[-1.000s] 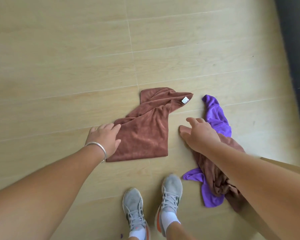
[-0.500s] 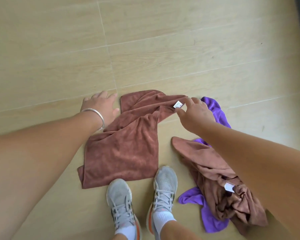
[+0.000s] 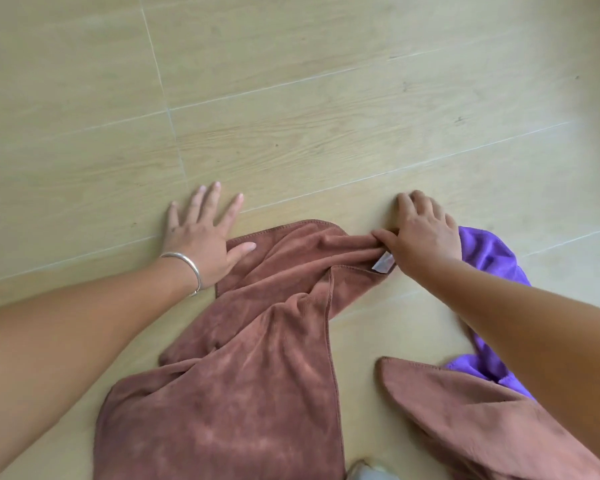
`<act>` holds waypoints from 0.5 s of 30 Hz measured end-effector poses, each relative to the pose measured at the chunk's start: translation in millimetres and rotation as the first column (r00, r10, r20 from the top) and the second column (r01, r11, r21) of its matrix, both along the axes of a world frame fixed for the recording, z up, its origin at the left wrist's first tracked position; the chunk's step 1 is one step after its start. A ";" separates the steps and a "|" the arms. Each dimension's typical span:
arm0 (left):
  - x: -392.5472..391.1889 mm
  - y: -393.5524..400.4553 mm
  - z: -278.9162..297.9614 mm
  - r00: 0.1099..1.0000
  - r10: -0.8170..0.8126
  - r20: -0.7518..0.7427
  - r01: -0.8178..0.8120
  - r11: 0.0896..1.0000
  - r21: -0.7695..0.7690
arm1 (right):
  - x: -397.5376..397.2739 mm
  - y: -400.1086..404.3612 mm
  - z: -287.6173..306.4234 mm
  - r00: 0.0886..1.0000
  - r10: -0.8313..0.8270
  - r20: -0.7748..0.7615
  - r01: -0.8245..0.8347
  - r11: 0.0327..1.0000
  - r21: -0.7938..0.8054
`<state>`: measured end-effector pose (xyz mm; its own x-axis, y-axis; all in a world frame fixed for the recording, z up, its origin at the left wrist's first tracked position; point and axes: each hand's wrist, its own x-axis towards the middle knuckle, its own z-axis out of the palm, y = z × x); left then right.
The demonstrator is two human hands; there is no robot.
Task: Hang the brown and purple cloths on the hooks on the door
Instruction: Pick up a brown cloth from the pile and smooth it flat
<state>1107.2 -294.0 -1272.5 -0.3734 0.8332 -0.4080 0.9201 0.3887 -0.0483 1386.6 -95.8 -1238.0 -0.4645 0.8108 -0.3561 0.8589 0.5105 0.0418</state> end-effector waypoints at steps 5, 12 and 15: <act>-7.4 -27.5 -0.9 0.987 -0.161 0.004 0.159 0.982 0.104 | 28.3 -9.8 -8.6 0.985 0.156 0.081 -0.155 0.988 -0.008; 8.3 -15.9 15.5 0.954 -0.254 0.158 0.175 0.902 0.394 | 41.1 -25.9 2.4 0.924 0.362 0.122 -0.362 0.932 -0.023; 11.8 -10.7 16.9 0.961 -0.184 0.205 0.074 0.889 0.452 | 47.6 -35.7 3.4 0.891 0.437 0.122 -0.435 0.899 -0.042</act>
